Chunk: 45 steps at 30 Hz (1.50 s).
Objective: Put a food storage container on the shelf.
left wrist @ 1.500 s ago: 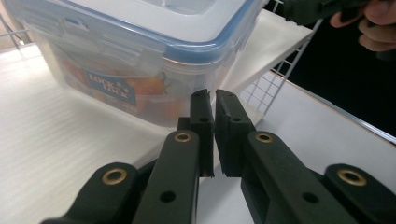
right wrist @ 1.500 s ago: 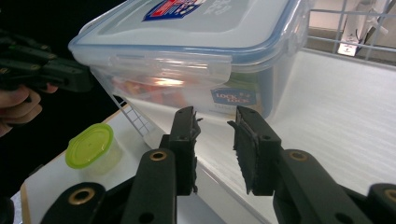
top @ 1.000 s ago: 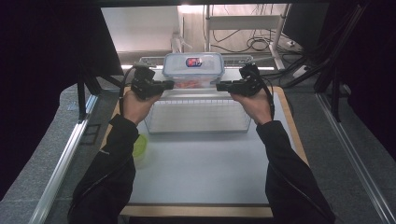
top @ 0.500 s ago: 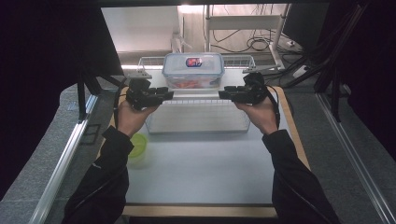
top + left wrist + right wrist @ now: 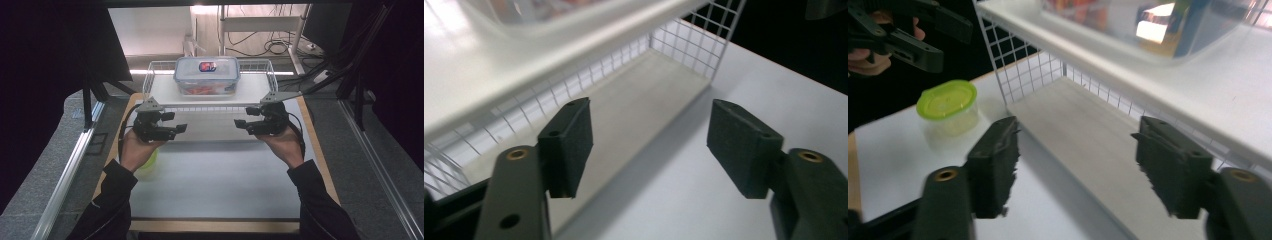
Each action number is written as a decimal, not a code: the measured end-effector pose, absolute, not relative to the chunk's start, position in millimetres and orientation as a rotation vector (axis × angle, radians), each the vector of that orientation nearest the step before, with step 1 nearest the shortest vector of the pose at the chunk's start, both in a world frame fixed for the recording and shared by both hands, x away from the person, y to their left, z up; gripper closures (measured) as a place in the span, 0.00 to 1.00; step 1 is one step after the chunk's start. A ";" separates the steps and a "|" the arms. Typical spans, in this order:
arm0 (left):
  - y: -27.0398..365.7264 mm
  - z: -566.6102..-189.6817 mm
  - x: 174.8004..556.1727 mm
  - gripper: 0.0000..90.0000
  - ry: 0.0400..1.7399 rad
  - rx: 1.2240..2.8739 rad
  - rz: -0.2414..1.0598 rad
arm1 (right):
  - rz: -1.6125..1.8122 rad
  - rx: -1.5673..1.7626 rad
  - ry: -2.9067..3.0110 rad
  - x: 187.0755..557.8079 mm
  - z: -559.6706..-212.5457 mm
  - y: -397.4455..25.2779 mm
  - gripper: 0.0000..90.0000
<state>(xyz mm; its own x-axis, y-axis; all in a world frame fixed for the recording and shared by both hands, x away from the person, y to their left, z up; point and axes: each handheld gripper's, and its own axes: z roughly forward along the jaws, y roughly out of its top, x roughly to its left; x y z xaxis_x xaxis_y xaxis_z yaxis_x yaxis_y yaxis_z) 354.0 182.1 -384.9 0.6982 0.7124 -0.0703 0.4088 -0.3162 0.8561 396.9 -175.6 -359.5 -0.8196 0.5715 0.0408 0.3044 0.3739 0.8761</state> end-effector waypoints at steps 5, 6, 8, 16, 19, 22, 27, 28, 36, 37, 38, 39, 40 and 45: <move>181.5 -393.2 336.6 0.23 0.865 1.941 0.431 | 1.378 0.760 2.366 383.2 -373.4 -176.0 0.23; 181.5 -394.4 334.2 0.21 0.865 1.941 0.432 | 1.379 0.761 2.364 380.3 -376.6 -176.3 0.20; 181.6 -397.8 327.6 0.17 0.864 1.938 0.440 | 1.382 0.761 2.367 376.3 -381.0 -177.0 0.17; 179.6 -420.1 310.2 0.10 0.856 1.942 0.442 | 1.392 0.778 2.375 359.6 -401.8 -183.2 0.06; 177.1 -430.5 304.8 0.07 0.846 1.958 0.451 | 1.388 0.791 2.374 354.7 -409.9 -186.4 0.06; 175.2 -439.3 299.7 0.05 0.844 1.986 0.469 | 1.357 0.796 2.385 350.2 -415.6 -188.6 0.04; 175.6 -453.7 289.2 0.03 0.838 2.011 0.503 | 1.376 0.805 2.401 339.1 -424.4 -193.8 0.01; 175.6 -456.7 287.1 0.03 0.842 2.004 0.500 | 1.372 0.807 2.405 337.3 -426.3 -194.3 0.00; 172.6 -483.9 267.5 0.02 0.834 2.004 0.521 | 1.343 0.792 2.400 318.3 -452.4 -199.0 0.00; 172.8 -488.1 264.6 0.02 0.833 2.006 0.521 | 1.348 0.794 2.396 315.7 -456.4 -199.2 0.00; 172.7 -490.6 263.1 0.02 0.830 2.005 0.519 | 1.348 0.793 2.405 312.9 -460.8 -199.5 0.00; 172.6 -493.6 260.9 0.02 0.832 2.007 0.519 | 1.347 0.791 2.409 311.2 -463.1 -199.6 0.00; 172.6 -496.3 259.3 0.02 0.835 2.014 0.517 | 1.342 0.787 2.408 309.1 -465.7 -199.9 0.00; 174.7 -505.9 255.5 0.02 0.867 2.031 0.491 | 1.280 0.773 2.441 302.1 -480.1 -201.5 0.00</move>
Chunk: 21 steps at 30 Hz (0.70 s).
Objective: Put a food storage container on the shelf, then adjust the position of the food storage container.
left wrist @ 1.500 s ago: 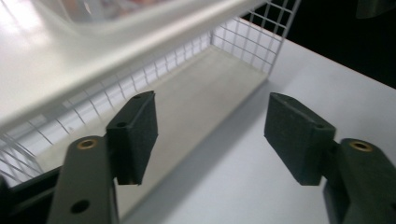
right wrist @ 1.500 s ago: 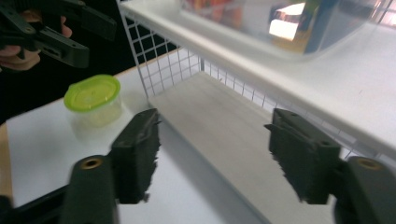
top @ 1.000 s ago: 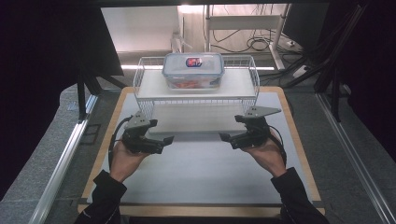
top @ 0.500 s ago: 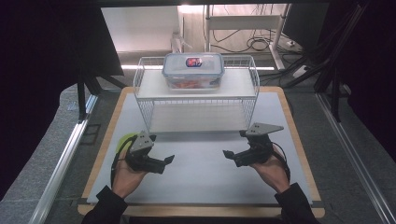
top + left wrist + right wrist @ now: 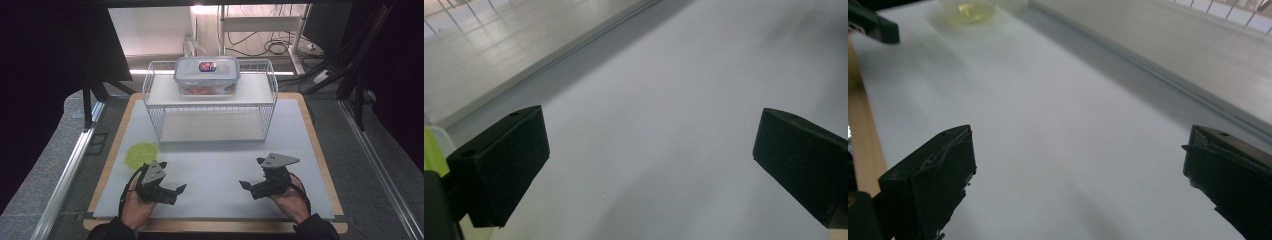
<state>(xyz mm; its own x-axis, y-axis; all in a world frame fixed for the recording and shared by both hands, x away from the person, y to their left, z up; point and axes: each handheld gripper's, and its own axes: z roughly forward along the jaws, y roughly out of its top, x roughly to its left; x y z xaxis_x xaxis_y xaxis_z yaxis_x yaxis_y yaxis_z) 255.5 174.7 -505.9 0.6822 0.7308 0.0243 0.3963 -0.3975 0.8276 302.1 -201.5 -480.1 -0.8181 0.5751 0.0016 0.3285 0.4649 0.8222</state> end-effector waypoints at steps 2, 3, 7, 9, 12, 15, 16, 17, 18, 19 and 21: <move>175.3 -505.1 256.5 0.02 0.878 2.021 0.491 | 1.248 0.775 2.452 302.0 -484.7 -202.1 0.00; 175.5 -504.1 257.0 0.02 0.879 2.017 0.491 | 1.248 0.778 2.454 302.5 -485.9 -202.5 0.00; 177.3 -503.1 260.3 0.04 0.904 2.039 0.469 | 1.256 0.775 2.445 303.0 -484.5 -203.0 0.00; 179.5 -502.5 262.8 0.05 0.925 2.045 0.457 | 1.254 0.781 2.446 303.7 -485.6 -203.1 0.01; 182.8 -499.2 264.9 0.15 0.946 2.041 0.471 | 1.236 0.790 2.455 304.8 -488.2 -202.8 0.02; 187.5 -496.0 267.2 0.37 0.944 2.041 0.471 | 1.225 0.789 2.459 305.2 -489.5 -202.4 0.02; 189.9 -495.7 269.2 0.46 0.944 2.034 0.452 | 1.220 0.788 2.459 305.2 -489.6 -202.5 0.03; 192.3 -495.3 271.6 0.53 0.952 2.032 0.442 | 1.218 0.789 2.459 305.3 -489.7 -202.6 0.03; 194.1 -495.0 273.3 0.61 0.959 2.035 0.442 | 1.219 0.792 2.459 305.5 -489.9 -202.7 0.03; 196.5 -494.4 275.5 0.69 0.962 2.039 0.442 | 1.219 0.794 2.458 305.6 -490.2 -202.7 0.03; 202.0 -493.0 280.2 0.86 0.977 2.040 0.428 | 1.206 0.798 2.458 305.9 -490.7 -202.8 0.03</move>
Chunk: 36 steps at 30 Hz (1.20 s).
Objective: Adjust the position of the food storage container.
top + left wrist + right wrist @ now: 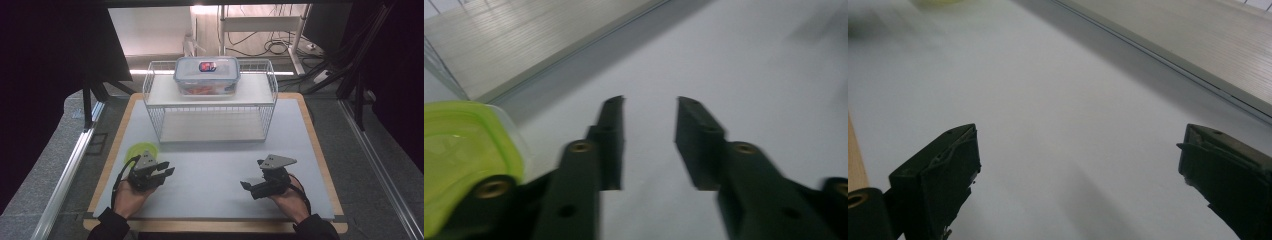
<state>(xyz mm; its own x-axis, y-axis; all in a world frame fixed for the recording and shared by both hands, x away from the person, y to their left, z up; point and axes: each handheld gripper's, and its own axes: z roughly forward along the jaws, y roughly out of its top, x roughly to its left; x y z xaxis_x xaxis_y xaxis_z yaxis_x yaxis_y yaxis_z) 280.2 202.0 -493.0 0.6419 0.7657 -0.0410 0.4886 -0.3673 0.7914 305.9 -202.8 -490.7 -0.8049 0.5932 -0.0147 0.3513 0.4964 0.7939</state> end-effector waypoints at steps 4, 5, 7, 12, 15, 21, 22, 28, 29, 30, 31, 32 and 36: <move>211.5 -487.6 287.8 1.00 0.997 2.038 0.433 | 1.188 0.807 2.461 307.1 -493.1 -202.8 0.04; 213.9 -486.0 289.7 1.00 1.000 2.031 0.440 | 1.188 0.810 2.461 307.2 -493.6 -202.6 0.04; 220.0 -483.2 293.9 1.00 1.015 2.013 0.444 | 1.182 0.808 2.463 307.4 -494.4 -202.3 0.04; 241.0 -480.6 302.6 1.00 1.075 1.968 0.468 | 1.185 0.810 2.464 307.7 -494.8 -202.5 0.04; 256.2 -479.6 306.9 1.00 1.114 1.939 0.480 | 1.187 0.814 2.465 308.0 -495.6 -202.4 0.04; 284.7 -480.6 313.3 1.00 1.198 1.899 0.536 | 1.179 0.811 2.472 308.3 -496.7 -201.6 0.04; 289.4 -481.7 314.2 1.00 1.213 1.888 0.536 | 1.180 0.809 2.473 308.4 -497.1 -201.6 0.04; 311.0 -489.5 317.5 1.00 1.297 1.849 0.564 | 1.174 0.812 2.477 308.8 -497.9 -201.8 0.04; 314.0 -490.9 318.0 1.00 1.309 1.842 0.568 | 1.173 0.811 2.478 308.9 -497.9 -201.7 0.04; 316.1 -492.0 318.2 1.00 1.317 1.838 0.566 | 1.172 0.811 2.479 308.9 -498.0 -201.6 0.04; 318.3 -493.4 318.4 1.00 1.327 1.830 0.567 | 1.171 0.811 2.479 308.9 -498.2 -201.5 0.04; 320.1 -494.5 318.3 1.00 1.333 1.831 0.564 | 1.168 0.810 2.479 308.9 -498.4 -201.4 0.04; 318.1 -499.0 319.4 1.00 1.336 1.850 0.538 | 1.167 0.810 2.480 309.1 -498.8 -201.3 0.04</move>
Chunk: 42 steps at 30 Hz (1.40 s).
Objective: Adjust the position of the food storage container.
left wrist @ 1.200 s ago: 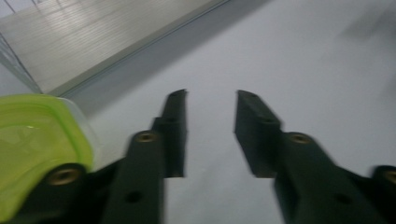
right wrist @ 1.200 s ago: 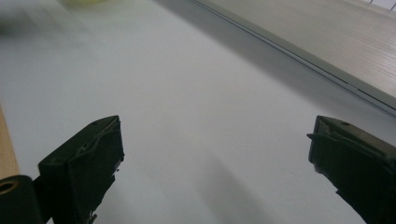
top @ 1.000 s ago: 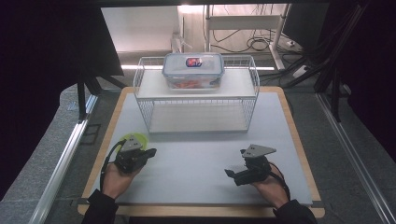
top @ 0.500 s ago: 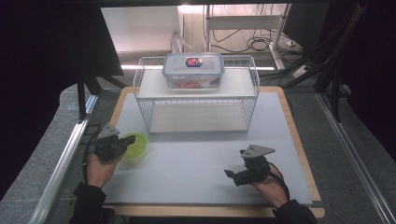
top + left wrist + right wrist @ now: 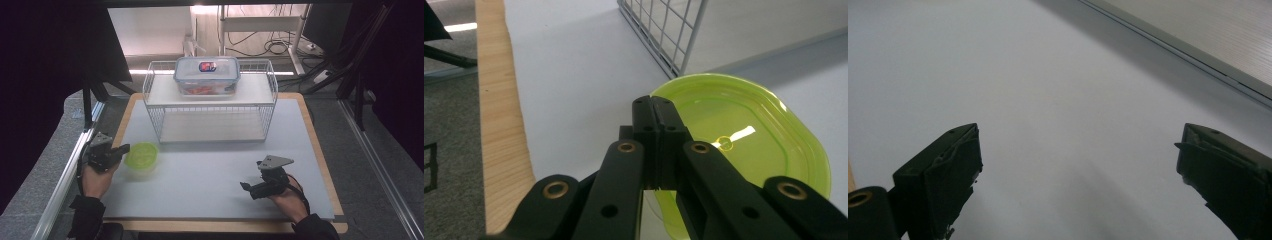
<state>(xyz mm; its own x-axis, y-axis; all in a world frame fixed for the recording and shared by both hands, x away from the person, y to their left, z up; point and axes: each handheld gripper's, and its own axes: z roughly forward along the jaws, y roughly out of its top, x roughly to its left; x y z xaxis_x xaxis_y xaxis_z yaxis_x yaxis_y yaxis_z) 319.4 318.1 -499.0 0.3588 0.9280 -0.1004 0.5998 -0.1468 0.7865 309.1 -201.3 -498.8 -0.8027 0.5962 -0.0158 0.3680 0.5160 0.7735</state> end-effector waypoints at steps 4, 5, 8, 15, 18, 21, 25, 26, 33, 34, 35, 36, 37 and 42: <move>311.3 -504.2 320.5 1.00 1.337 1.881 0.529 | 1.163 0.808 2.481 308.7 -498.4 -201.4 0.04; 310.5 -503.9 320.0 1.00 1.334 1.881 0.530 | 1.163 0.808 2.481 308.7 -498.4 -201.4 0.05; 308.9 -502.8 318.8 1.00 1.333 1.891 0.536 | 1.159 0.806 2.485 308.9 -498.8 -201.4 0.05; 325.1 -496.4 314.1 1.00 1.384 1.800 0.602 | 1.157 0.807 2.486 309.0 -499.2 -201.2 0.05; 331.3 -502.9 314.4 1.00 1.430 1.800 0.604 | 1.152 0.805 2.489 309.0 -499.4 -201.0 0.05; 330.1 -507.7 316.2 1.00 1.443 1.824 0.590 | 1.153 0.807 2.489 308.6 -499.2 -200.7 0.05; 324.9 -509.2 317.5 1.00 1.442 1.850 0.585 | 1.154 0.801 2.488 308.4 -499.1 -200.8 0.05; 323.5 -509.8 317.6 1.00 1.443 1.860 0.588 | 1.153 0.800 2.489 308.3 -499.1 -200.8 0.05; 317.0 -511.7 317.8 1.00 1.433 1.879 0.560 | 1.146 0.796 2.494 308.3 -499.6 -200.3 0.05; 315.6 -512.1 318.1 1.00 1.431 1.884 0.557 | 1.145 0.795 2.495 308.3 -499.7 -200.1 0.05; 314.3 -512.7 318.5 1.00 1.429 1.889 0.552 | 1.144 0.794 2.495 308.3 -499.8 -200.1 0.05; 313.4 -513.2 318.7 1.00 1.428 1.892 0.548 | 1.144 0.794 2.495 308.3 -499.8 -200.1 0.05; 312.2 -513.4 318.8 1.00 1.425 1.888 0.541 | 1.143 0.794 2.495 308.3 -499.8 -200.0 0.05; 304.1 -512.8 318.7 1.00 1.405 1.895 0.511 | 1.141 0.792 2.497 308.2 -499.9 -199.9 0.05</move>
<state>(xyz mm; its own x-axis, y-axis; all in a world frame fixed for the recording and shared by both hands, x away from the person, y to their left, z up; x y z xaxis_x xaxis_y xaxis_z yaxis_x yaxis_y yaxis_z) 318.7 304.1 -512.8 0.3299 0.9390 -0.0967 0.6571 -0.1549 0.7377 308.2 -199.9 -499.9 -0.8091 0.5870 -0.0284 0.3627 0.5368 0.7618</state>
